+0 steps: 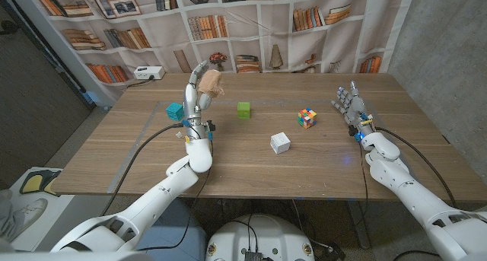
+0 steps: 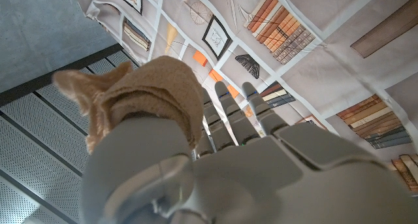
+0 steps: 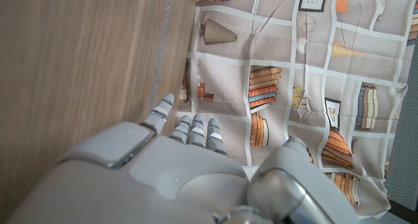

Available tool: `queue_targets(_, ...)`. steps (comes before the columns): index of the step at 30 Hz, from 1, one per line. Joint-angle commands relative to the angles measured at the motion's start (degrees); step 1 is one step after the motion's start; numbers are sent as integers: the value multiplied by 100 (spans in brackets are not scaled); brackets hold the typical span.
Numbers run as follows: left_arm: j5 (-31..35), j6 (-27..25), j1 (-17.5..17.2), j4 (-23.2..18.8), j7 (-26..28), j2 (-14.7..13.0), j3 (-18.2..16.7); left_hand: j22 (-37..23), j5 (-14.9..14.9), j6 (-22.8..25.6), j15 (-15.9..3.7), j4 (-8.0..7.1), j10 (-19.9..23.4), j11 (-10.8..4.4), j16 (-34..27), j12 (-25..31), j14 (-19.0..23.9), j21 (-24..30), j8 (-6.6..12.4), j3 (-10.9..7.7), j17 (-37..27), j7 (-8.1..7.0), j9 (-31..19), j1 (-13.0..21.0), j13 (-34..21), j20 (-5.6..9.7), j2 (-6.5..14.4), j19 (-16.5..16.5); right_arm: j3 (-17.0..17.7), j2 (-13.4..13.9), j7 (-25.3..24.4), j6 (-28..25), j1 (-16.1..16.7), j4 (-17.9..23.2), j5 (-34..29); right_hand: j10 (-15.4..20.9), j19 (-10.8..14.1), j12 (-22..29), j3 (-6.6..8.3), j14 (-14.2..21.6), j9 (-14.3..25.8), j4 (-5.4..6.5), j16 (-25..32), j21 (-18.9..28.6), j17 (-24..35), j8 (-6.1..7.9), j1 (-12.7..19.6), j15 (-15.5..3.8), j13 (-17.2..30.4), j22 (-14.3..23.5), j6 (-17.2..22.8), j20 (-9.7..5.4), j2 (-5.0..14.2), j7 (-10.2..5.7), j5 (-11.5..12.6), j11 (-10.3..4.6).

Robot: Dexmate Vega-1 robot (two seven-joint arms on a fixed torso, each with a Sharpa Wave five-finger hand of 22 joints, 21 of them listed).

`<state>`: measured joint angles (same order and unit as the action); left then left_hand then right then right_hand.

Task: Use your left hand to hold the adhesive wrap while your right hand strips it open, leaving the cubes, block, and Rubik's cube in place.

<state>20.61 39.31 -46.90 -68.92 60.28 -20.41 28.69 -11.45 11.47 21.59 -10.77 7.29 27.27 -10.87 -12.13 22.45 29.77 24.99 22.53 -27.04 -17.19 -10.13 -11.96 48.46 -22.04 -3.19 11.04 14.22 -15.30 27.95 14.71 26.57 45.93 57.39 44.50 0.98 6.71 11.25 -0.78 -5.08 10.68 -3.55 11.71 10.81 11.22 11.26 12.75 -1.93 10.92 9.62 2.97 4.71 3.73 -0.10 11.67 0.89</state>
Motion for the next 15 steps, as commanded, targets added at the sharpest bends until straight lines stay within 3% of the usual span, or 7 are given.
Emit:
queue_targets(1, -21, 90, -68, -57, -80, 44, -93, -18, 36, 153, -24, 28, 248, -37, -99, 32, -44, 1, 81, -48, -90, 17, -41, 115, -20, -48, 26, 12, -21, -4, 9, -22, -31, -11, -19, 47, 16, 20, 2, 39, 15, -37, -9, -3, 9, 9, 1, -52, 15, 9, 43, 18, 25, -2, -3, -20)
queue_targets(6, 36, 60, -116, -117, -65, 39, -130, -22, 1, 189, -18, -5, 403, -60, -179, 73, -24, 11, 122, -85, -165, 90, -74, 146, -37, -107, 57, 8, -22, -8, 5, -17, -24, 4, -19, 47, 17, 19, 1, 40, 15, -36, -10, -2, 9, 8, -1, -48, 15, 9, 44, 18, 26, -5, -3, -17)
queue_targets(9, 41, 18, -151, -174, -65, 44, -152, -33, -102, 57, 34, -463, 327, -1, -192, 10, -110, 28, 130, 48, -218, 167, -173, -360, -107, -185, -73, -27, -20, -8, 3, -12, -12, 24, -16, 48, 16, 20, 0, 35, 15, -37, -12, -3, 9, 7, -2, -47, 15, 9, 42, 23, 25, -4, -2, -15)
queue_targets(15, -21, -29, -206, -252, -115, 65, -183, -28, -19, 156, -35, -901, 408, -69, -208, 0, -26, 58, 218, 401, -184, 86, -245, -1050, -186, -110, -306, 15, -5, 12, -36, -22, 47, 123, -6, 48, 17, 19, -1, 42, 15, -38, -10, -3, 8, 9, -3, -47, 15, 9, 50, 19, 25, -5, -2, -18)
